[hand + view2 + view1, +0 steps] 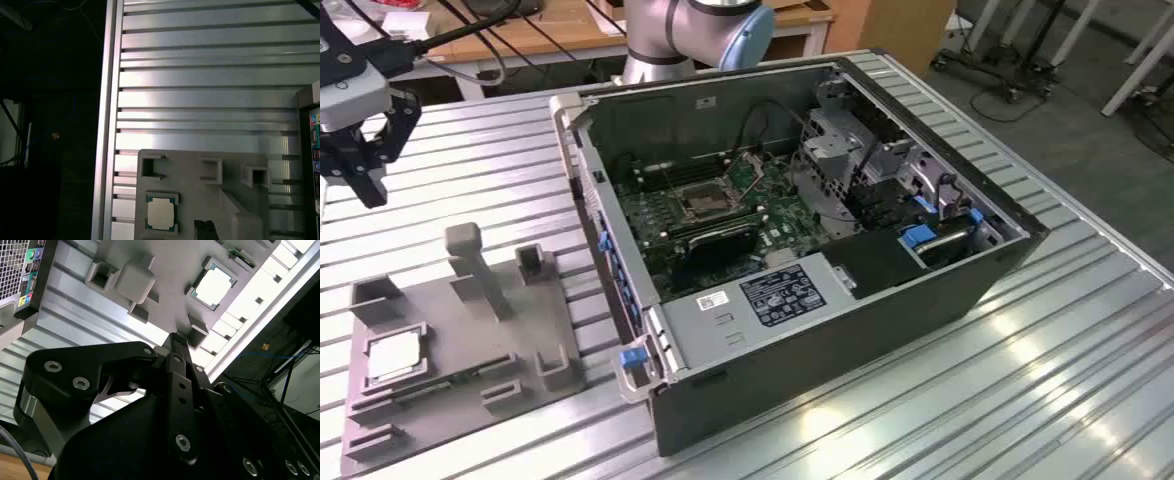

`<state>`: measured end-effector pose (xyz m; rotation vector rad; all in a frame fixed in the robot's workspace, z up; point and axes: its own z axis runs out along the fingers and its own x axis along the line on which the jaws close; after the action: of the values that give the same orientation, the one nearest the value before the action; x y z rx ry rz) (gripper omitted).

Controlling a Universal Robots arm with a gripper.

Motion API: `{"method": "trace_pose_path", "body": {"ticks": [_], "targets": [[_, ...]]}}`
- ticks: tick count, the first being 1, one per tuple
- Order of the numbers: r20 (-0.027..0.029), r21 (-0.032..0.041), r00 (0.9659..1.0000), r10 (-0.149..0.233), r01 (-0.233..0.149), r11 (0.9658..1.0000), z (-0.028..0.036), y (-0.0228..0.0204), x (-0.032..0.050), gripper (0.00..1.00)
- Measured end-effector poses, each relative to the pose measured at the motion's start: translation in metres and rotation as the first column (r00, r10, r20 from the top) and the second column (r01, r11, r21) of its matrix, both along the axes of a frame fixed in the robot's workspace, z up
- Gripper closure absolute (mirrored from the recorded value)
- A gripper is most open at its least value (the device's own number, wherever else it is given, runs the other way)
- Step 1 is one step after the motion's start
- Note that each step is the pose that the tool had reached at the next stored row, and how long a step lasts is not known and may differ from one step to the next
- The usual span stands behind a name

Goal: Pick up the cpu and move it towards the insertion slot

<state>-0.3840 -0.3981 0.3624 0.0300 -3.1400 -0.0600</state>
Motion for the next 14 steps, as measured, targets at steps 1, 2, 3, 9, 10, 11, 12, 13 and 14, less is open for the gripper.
{"method": "trace_pose_path", "body": {"ticks": [1,2,3,9,10,11,12,13,14], "targets": [[0.0,0.0,1.0,0.0,0.0,1.0,0.0,0.0,0.0,0.89],[0.0,0.0,1.0,0.0,0.0,1.0,0.0,0.0,0.0,0.89],[0.0,0.0,1.0,0.0,0.0,1.0,0.0,0.0,-0.0001,0.89],[0.0,0.0,1.0,0.0,0.0,1.0,-0.0004,-0.0006,-0.001,0.89],[0.0001,0.0001,1.0,0.0,0.0,1.0,-0.0008,-0.0008,-0.0012,0.89],[0.0001,0.0001,1.0,0.0,0.0,1.0,-0.0011,-0.0009,-0.0014,0.89],[0.0,0.0,1.0,0.0,0.0,1.0,-0.0014,-0.0012,-0.0018,0.89],[-0.0001,0.0,1.0,0.0,0.0,1.0,-0.0018,-0.0013,-0.0021,0.89],[-0.0002,-0.0001,1.0,0.0,0.0,1.0,-0.0021,-0.0015,-0.0028,0.89]]}}
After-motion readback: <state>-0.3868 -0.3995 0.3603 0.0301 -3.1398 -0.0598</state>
